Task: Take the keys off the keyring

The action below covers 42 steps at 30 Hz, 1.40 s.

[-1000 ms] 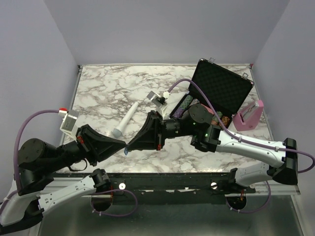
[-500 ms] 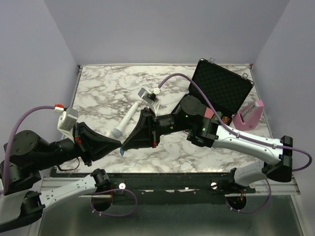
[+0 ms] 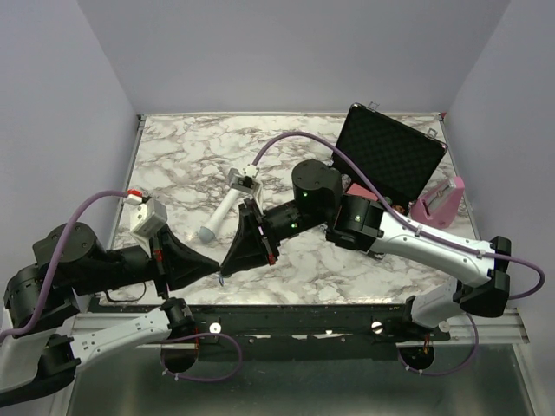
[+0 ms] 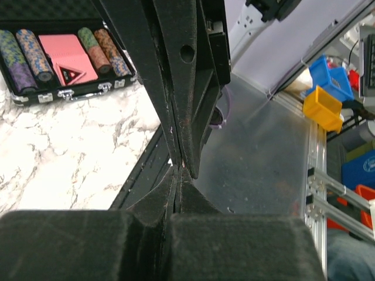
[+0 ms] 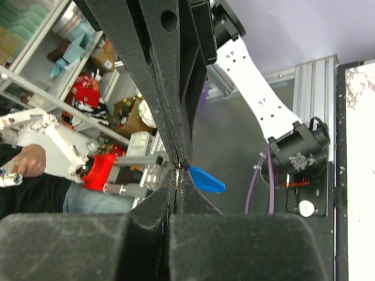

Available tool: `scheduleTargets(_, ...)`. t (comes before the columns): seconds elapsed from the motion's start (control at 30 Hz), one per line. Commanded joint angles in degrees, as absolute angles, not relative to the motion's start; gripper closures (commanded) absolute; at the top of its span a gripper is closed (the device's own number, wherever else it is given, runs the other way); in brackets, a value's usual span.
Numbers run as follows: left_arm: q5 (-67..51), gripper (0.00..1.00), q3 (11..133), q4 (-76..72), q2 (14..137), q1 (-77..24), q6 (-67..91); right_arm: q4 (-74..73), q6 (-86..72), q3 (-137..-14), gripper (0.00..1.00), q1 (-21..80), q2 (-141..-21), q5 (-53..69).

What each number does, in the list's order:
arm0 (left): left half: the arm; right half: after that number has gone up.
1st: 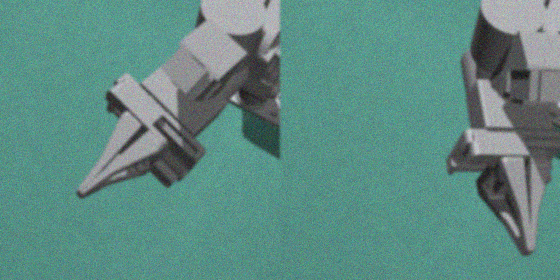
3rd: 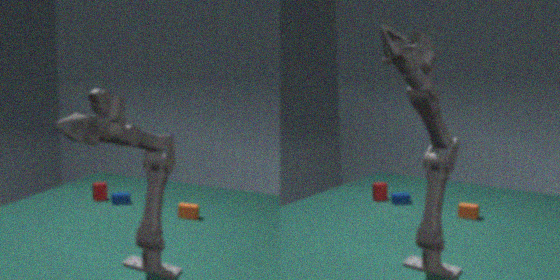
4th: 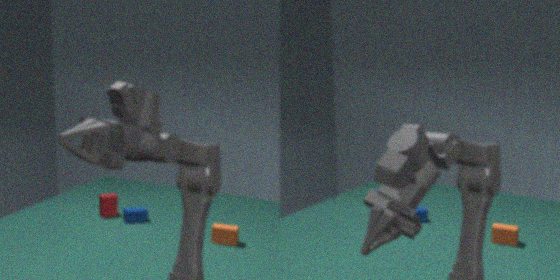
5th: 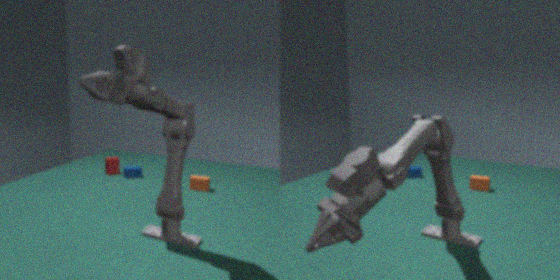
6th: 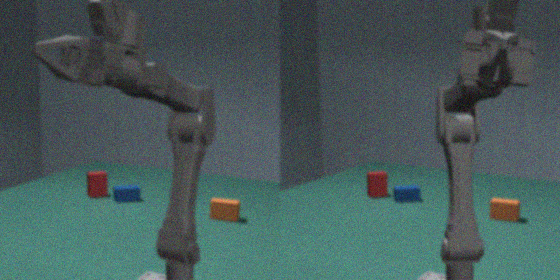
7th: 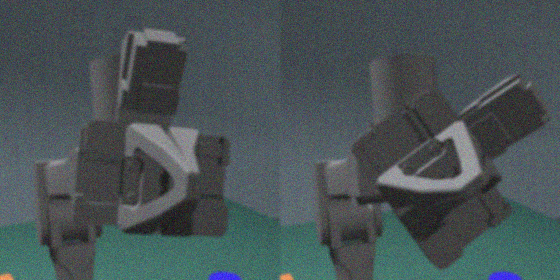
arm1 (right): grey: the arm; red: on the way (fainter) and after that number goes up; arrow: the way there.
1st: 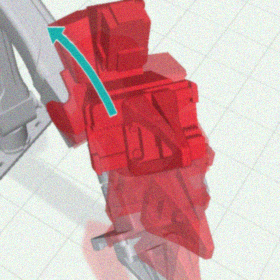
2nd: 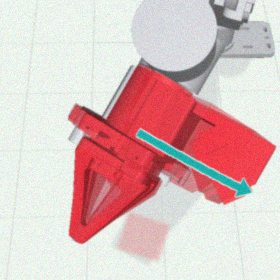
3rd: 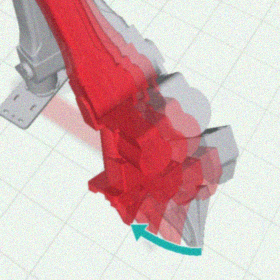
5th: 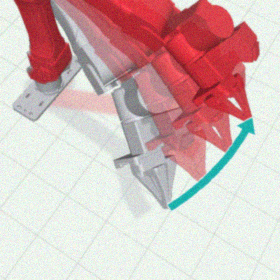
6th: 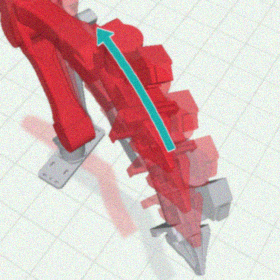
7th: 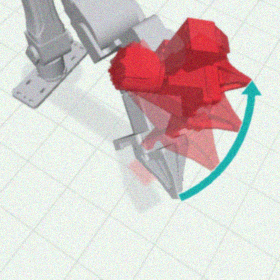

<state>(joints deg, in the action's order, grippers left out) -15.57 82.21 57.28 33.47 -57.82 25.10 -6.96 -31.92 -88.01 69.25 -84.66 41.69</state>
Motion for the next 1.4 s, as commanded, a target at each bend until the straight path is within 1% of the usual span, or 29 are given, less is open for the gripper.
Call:
scheduleTargets(0.0,-21.61,1.00,80.51,55.63,38.84,-57.83,23.21,-11.86,-27.69,-92.10,0.99,69.79,-88.68,41.57)
scheduleTargets(0.23,-25.48,1.00,78.40,55.81,40.95,-57.83,21.27,-19.06,-23.65,-95.27,0.99,69.79,-90.79,43.68)
scheduleTargets(0.77,-34.97,1.00,75.15,55.37,48.16,-57.83,16.17,-29.61,-17.32,-99.84,0.99,69.87,-96.24,48.42)
scheduleTargets(0.97,-35.77,1.00,75.06,55.98,49.48,-57.83,15.56,-30.50,-16.44,-99.76,0.99,69.79,-97.03,49.31)
scheduleTargets(1.03,-33.06,1.00,75.76,56.77,49.40,-57.75,15.82,-30.41,-16.52,-98.97,0.99,69.87,-96.77,48.61)
scheduleTargets(1.07,-31.65,0.98,76.28,57.21,49.22,-57.74,16.08,-30.32,-16.44,-98.36,0.99,69.79,-96.42,48.17)
scheduleTargets(1.13,-28.84,0.90,77.08,57.74,48.35,-57.83,16.96,-29.54,-16.96,-96.69,0.99,69.79,-95.10,47.11)
scheduleTargets(1.17,-27.70,0.82,77.60,57.92,47.73,-57.66,17.48,-29.10,-17.05,-95.55,0.99,69.79,-94.49,46.50)
scheduleTargets(1.2,-26.82,0.72,77.87,58.01,47.03,-57.66,18.01,-28.40,-17.49,-94.58,0.99,69.79,-93.35,45.97)
scheduleTargets(1.23,-25.59,0.66,78.13,58.01,45.98,-57.66,18.63,-27.69,-17.75,-93.27,0.99,69.87,-92.47,45.36)
scheduleTargets(1.3,-22.17,0.44,78.83,57.92,44.04,-57.66,19.68,-25.68,-18.80,-90.98,0.99,69.79,-90.10,43.69)
scheduleTargets(1.37,-17.52,0.32,79.71,58.10,41.93,-57.66,21.00,-23.48,-20.03,-88.52,0.99,69.79,-87.73,42.11)
